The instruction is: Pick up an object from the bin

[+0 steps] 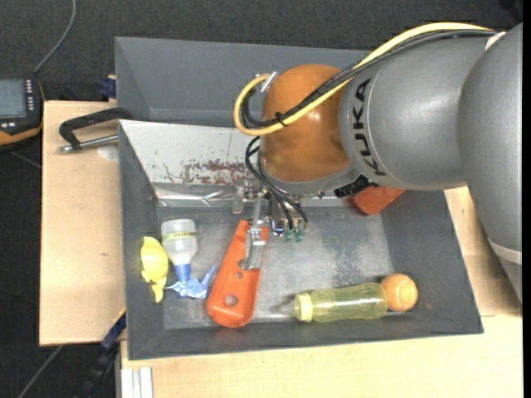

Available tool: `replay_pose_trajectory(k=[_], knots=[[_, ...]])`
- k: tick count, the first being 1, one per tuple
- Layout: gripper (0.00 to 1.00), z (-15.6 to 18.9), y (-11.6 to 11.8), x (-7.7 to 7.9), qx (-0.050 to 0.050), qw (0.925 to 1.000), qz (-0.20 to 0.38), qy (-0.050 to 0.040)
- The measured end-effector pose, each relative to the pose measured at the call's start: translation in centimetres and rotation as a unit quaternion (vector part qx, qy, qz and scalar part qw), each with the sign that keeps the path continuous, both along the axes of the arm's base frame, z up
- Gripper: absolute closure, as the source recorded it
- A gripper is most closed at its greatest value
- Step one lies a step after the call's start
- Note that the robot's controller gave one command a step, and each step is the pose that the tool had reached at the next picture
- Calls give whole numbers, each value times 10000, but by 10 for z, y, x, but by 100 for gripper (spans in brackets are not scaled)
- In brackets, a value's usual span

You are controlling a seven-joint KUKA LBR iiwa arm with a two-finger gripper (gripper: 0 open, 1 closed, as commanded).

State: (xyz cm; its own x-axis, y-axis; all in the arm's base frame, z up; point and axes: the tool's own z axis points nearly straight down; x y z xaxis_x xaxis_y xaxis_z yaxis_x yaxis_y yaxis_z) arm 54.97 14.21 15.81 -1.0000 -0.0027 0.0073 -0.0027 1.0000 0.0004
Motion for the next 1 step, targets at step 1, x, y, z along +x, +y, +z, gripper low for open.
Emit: replay_pose_trajectory(k=[1], knots=[[0,5,-1,2,7,10000,-9,-40]])
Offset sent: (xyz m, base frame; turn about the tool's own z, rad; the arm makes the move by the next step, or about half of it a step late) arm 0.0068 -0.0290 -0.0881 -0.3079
